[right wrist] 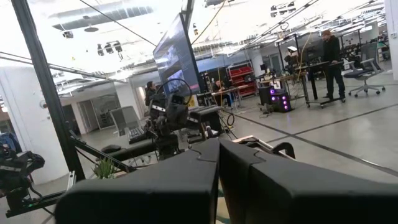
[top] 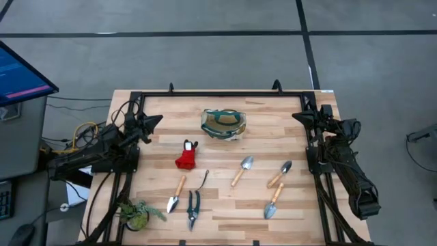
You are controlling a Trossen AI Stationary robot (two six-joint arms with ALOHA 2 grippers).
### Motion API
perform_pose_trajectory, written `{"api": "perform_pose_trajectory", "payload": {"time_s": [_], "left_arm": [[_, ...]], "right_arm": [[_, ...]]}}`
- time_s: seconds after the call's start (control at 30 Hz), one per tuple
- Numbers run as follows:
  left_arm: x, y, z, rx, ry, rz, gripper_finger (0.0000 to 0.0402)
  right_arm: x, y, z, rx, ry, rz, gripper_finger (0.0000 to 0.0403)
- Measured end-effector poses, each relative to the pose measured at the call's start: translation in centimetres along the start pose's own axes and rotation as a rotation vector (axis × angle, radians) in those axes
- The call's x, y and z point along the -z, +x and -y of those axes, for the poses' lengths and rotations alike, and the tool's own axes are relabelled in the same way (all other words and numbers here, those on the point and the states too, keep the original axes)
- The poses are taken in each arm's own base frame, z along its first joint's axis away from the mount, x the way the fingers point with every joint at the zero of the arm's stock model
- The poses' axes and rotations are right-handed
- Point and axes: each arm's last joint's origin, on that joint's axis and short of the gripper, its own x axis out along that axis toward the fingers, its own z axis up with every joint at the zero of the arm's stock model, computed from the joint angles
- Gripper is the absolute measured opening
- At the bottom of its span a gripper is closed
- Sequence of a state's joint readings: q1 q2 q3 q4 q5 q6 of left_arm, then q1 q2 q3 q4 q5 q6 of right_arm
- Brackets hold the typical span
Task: Pick & Place Garden tools in Gardening bag
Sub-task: Put the red gloves into the white gardening bag
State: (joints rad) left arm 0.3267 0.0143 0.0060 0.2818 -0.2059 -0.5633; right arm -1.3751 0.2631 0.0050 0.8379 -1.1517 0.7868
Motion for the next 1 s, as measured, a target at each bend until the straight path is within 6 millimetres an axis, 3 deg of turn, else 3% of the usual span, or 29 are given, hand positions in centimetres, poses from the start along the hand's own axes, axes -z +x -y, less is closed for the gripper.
{"api": "perform_pose_trajectory", "payload": {"time_s": [0.17, 0.3, 0.5, 0.63, 0.83, 1.0], "left_arm": [[-0.3, 0.0, 0.2, 0.015, -0.043, 0.035, 0.0002], [-0.9, -0.1, 0.7, 0.102, -0.184, 0.070, 0.0023], [-2.0, -0.1, 1.9, 0.285, -0.274, 0.118, 0.0095], [-3.4, 0.8, 3.3, 0.295, -0.235, 0.114, 0.0151], [-6.2, 4.7, 6.4, 0.287, -0.233, -0.001, 0.0211], [-5.0, 9.7, 7.6, 0.084, -0.122, -0.465, 0.0225]], "right_arm": [[0.0, 0.0, 0.0, 0.000, 0.000, 0.000, 0.0000], [0.0, 0.0, 0.0, 0.000, 0.000, 0.000, 0.0000], [0.0, 0.0, 0.0, 0.001, 0.002, 0.000, 0.0000], [0.0, 0.0, 0.0, 0.001, 0.004, -0.001, 0.0000], [0.1, 0.0, 0.1, 0.006, 0.021, -0.006, 0.0000], [0.1, 0.0, 0.1, 0.007, 0.021, -0.007, 0.0000]]}}
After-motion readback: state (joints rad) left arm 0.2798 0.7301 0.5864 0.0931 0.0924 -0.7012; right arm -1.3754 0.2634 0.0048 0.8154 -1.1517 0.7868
